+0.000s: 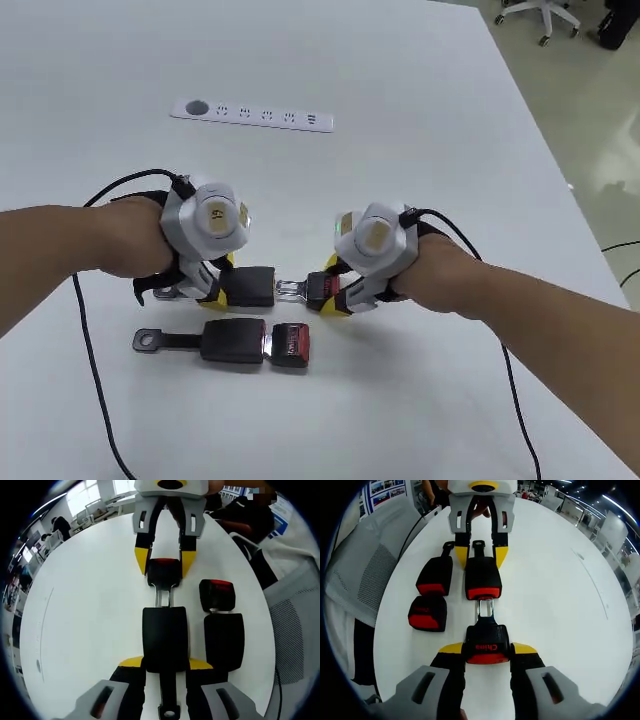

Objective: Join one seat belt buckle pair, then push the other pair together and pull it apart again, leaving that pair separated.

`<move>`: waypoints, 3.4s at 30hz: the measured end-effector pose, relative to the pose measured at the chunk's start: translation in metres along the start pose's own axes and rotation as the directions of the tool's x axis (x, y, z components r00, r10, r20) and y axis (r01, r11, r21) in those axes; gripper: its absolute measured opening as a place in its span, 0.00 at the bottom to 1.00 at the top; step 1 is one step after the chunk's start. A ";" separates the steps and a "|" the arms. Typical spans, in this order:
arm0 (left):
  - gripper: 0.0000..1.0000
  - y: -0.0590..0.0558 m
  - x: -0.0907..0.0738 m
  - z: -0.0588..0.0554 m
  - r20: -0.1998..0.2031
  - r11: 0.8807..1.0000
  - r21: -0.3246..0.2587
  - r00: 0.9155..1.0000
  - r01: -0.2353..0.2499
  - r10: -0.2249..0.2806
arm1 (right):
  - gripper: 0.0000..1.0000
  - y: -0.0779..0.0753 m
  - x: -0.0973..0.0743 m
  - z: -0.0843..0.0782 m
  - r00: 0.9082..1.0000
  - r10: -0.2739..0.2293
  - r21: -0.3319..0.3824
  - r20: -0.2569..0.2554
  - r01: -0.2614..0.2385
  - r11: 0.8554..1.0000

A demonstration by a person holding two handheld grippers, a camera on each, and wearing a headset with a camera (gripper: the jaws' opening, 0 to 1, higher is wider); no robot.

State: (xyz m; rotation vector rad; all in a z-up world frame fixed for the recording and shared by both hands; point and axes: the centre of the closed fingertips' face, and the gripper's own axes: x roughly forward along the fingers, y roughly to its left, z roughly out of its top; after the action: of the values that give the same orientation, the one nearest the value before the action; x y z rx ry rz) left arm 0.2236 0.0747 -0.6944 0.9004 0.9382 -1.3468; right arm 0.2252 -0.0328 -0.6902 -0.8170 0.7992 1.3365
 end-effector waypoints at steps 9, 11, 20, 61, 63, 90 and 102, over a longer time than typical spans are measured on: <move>0.31 0.000 0.000 0.001 0.003 1.000 -0.002 1.000 -0.001 0.001 | 0.32 -0.002 0.007 0.013 1.000 0.001 -0.025 0.000 -0.001 1.000; 0.31 0.001 0.000 0.001 -0.002 1.000 0.000 1.000 0.000 0.000 | 0.32 0.000 0.009 0.017 1.000 0.002 -0.029 0.005 -0.002 1.000; 0.30 0.000 -0.001 0.001 -0.011 1.000 0.011 1.000 0.004 -0.004 | 0.31 -0.001 0.009 0.016 1.000 -0.009 -0.046 -0.015 0.009 0.999; 0.30 -0.001 0.000 0.000 -0.034 1.000 0.021 0.999 0.008 -0.007 | 0.31 0.001 0.017 0.030 1.000 0.007 -0.004 0.013 -0.007 1.000; 0.30 0.000 0.001 -0.001 -0.029 1.000 0.015 1.000 0.007 -0.006 | 0.31 0.001 0.017 0.031 1.000 0.006 -0.004 0.010 -0.006 1.000; 0.31 0.001 0.000 0.000 -0.027 1.000 -0.001 1.000 0.005 -0.005 | 0.33 -0.001 -0.004 -0.011 0.999 -0.019 0.035 0.027 0.018 0.999; 0.31 0.001 0.002 0.001 -0.037 1.000 -0.001 0.999 0.002 -0.002 | 0.33 -0.001 -0.026 -0.050 0.999 -0.033 0.044 -0.024 0.034 0.998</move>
State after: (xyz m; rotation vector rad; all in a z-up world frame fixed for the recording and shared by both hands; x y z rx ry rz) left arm 0.2251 0.0728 -0.6957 0.9261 0.9682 -1.3354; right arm 0.2231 -0.0888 -0.6922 -0.8091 0.8275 1.2771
